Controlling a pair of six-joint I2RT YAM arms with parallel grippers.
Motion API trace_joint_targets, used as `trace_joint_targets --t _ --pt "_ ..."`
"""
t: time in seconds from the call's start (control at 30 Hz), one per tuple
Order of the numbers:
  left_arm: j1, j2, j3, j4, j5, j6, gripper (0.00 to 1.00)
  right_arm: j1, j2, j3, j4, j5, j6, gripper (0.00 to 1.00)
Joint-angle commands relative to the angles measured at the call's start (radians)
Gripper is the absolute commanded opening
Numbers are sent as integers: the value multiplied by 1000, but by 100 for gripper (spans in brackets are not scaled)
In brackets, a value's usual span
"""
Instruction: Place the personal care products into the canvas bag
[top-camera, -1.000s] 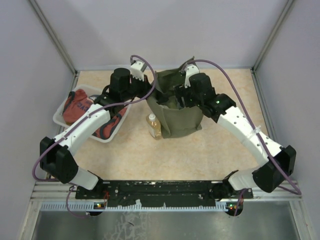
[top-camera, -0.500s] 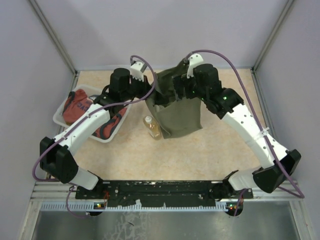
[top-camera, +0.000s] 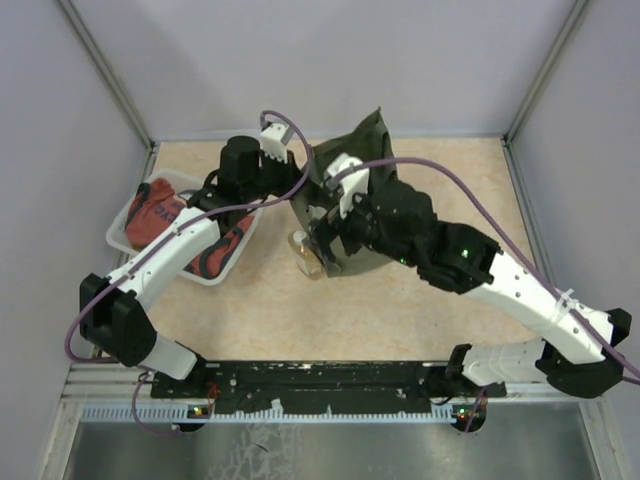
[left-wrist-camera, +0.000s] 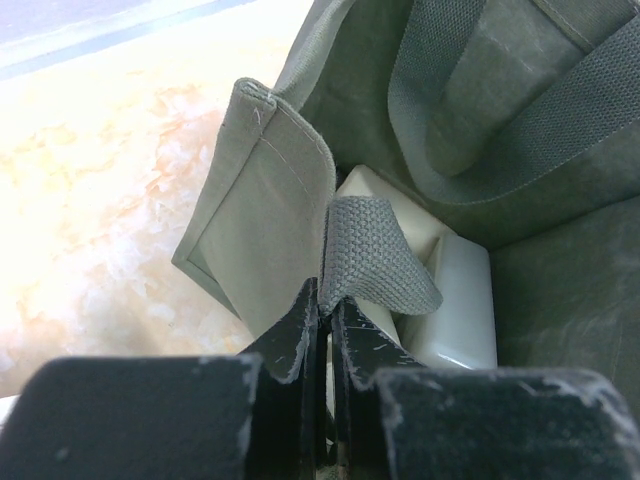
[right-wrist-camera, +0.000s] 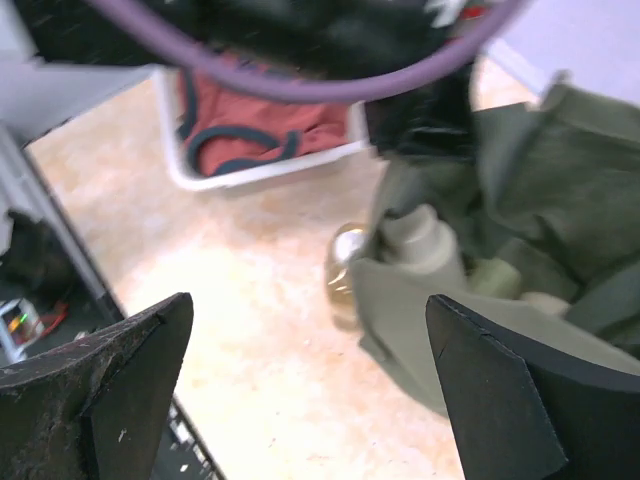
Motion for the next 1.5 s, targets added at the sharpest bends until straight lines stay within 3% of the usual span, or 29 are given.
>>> trace_joint_targets --t 0.0,0.23,0.37,0.63,1.07,1.47 --pt "2 5 36 -6 1 2 0 113 -32 -89 25 49 -9 99" --pt "2 3 44 -14 -1 11 0 148 -17 -384 270 22 -15 99" --pt "2 6 49 -18 1 17 0 157 39 -455 377 -12 -40 99" --pt "2 -1 35 -13 1 19 0 159 125 -474 520 -17 -88 99" --pt "3 -24 15 -9 -5 26 0 139 250 -415 514 228 -138 99" --pt "2 -25 10 -7 -10 28 0 37 297 -455 664 165 -186 99"
